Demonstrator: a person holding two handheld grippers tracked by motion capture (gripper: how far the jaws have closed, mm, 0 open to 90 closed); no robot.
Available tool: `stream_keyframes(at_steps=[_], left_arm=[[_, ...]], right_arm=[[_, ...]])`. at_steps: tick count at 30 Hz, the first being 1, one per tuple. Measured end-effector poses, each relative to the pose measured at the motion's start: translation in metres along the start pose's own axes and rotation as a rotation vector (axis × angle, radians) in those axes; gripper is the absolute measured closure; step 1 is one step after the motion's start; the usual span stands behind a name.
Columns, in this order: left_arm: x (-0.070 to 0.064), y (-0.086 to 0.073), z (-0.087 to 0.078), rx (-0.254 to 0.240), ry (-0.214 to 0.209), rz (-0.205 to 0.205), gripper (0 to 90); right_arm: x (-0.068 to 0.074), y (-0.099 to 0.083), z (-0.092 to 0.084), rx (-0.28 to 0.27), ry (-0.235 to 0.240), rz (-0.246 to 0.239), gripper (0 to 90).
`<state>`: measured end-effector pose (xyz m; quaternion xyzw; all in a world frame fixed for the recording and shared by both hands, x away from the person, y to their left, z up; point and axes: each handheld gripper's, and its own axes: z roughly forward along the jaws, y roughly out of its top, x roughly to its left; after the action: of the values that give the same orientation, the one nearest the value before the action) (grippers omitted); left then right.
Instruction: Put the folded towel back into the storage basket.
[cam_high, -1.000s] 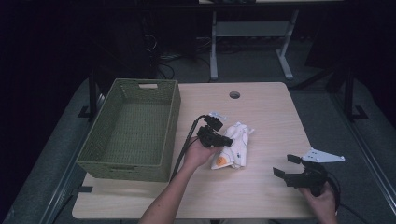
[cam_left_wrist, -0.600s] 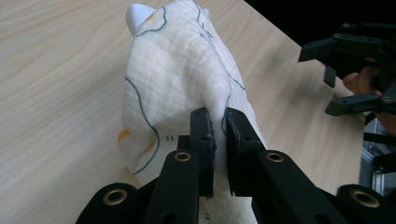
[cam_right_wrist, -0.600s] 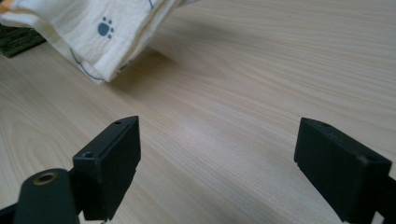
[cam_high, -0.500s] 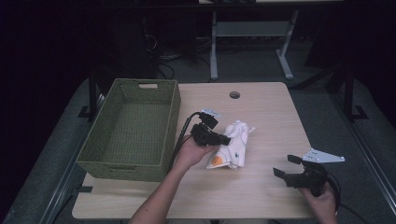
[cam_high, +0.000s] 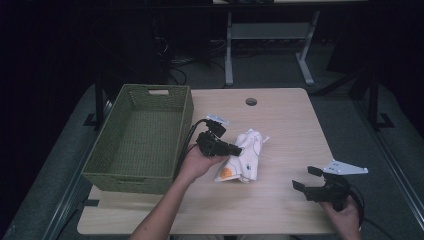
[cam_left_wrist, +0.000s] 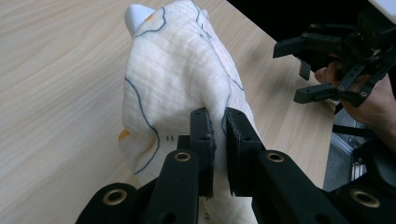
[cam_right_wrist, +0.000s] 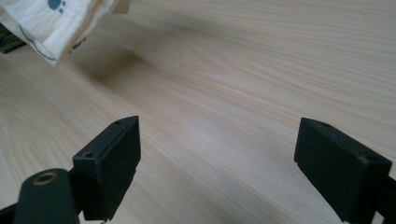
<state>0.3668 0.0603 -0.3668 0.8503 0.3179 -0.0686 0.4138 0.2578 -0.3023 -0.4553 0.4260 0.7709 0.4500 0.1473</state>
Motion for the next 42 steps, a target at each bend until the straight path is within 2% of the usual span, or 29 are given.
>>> stream_keyframes(at_steps=[18,35,42], left_arm=[[0.003,-0.001,-0.031,-0.011,-0.017,-0.008,83.2],[0.007,0.004,-0.064,-0.055,-0.018,-0.023,83.1],[0.008,0.005,-0.073,-0.064,-0.018,-0.03,83.1]], right_arm=[[0.0,-0.001,0.003,0.014,-0.005,-0.005,14.3],[0.001,-0.001,0.003,0.018,-0.01,-0.005,14.3],[0.001,-0.001,0.003,0.015,-0.009,-0.005,14.3]])
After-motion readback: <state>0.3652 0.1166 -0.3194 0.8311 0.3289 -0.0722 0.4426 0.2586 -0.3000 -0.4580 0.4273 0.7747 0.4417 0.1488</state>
